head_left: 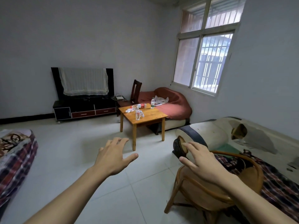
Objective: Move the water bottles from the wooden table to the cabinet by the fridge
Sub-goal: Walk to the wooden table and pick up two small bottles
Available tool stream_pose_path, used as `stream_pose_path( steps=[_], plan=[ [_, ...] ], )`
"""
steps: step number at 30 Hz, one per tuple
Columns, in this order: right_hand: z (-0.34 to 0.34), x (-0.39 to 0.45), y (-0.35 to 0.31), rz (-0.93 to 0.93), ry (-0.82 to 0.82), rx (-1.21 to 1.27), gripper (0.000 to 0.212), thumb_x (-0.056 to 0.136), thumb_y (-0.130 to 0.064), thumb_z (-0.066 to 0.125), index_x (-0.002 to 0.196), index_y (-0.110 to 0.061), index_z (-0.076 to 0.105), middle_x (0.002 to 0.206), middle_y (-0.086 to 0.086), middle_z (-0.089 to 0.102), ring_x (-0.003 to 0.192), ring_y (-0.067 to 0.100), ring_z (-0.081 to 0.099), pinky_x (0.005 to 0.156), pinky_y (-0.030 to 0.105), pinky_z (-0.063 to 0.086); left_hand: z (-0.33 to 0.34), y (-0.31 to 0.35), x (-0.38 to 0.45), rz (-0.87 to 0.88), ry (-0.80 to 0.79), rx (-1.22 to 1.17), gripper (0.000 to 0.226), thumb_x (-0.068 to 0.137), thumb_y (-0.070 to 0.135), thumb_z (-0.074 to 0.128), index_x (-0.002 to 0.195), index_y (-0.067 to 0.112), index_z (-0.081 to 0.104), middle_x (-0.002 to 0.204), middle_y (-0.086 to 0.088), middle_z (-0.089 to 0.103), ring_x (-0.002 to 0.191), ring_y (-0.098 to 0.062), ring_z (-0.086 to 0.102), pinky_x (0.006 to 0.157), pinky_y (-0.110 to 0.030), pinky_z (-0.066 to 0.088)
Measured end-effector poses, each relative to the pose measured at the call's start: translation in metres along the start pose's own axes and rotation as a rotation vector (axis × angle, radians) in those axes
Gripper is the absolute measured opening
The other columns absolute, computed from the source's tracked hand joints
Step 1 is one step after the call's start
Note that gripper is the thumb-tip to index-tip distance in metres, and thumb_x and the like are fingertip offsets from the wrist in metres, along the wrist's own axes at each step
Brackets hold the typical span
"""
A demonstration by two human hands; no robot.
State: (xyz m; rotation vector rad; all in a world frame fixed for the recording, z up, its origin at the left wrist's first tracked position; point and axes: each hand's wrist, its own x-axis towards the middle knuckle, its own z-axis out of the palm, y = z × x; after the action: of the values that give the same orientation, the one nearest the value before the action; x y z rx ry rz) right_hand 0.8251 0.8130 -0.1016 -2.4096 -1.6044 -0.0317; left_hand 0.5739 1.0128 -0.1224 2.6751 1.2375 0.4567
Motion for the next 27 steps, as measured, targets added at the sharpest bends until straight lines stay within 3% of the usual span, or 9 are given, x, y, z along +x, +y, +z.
stream_pose_path(
  steps=[13,21,27],
  plan=[
    [0.024,0.217,0.087,-0.037,-0.061,0.017,0.060,0.098,-0.059,0.039,0.152,-0.037,0.025,0.161,-0.008,0.023,0.147,0.020,0.020,0.112,0.045,0.030,0.049,0.023,0.232,-0.011,-0.013,0.037,0.077,0.083,0.078,0.044,0.147,0.035,0.037,0.151,0.005,0.038,0.138,-0.019,0.036,0.110,-0.048,0.039],
    [0.063,0.347,0.103,-0.004,-0.094,0.011,0.062,0.096,-0.062,0.039,0.152,-0.039,0.026,0.161,-0.006,0.025,0.148,0.023,0.021,0.111,0.048,0.033,0.098,-0.027,0.354,-0.022,-0.062,-0.015,0.078,0.082,0.079,0.044,0.146,0.035,0.038,0.153,0.005,0.037,0.139,-0.020,0.036,0.110,-0.049,0.039],
    [0.065,0.458,0.085,0.016,-0.045,-0.019,0.058,0.095,-0.059,0.044,0.148,-0.038,0.031,0.153,-0.009,0.034,0.139,0.023,0.031,0.107,0.043,0.039,0.096,-0.080,0.468,0.055,-0.055,0.045,0.073,0.084,0.079,0.042,0.143,0.036,0.040,0.149,0.008,0.041,0.134,-0.019,0.039,0.105,-0.043,0.041]
  ],
)
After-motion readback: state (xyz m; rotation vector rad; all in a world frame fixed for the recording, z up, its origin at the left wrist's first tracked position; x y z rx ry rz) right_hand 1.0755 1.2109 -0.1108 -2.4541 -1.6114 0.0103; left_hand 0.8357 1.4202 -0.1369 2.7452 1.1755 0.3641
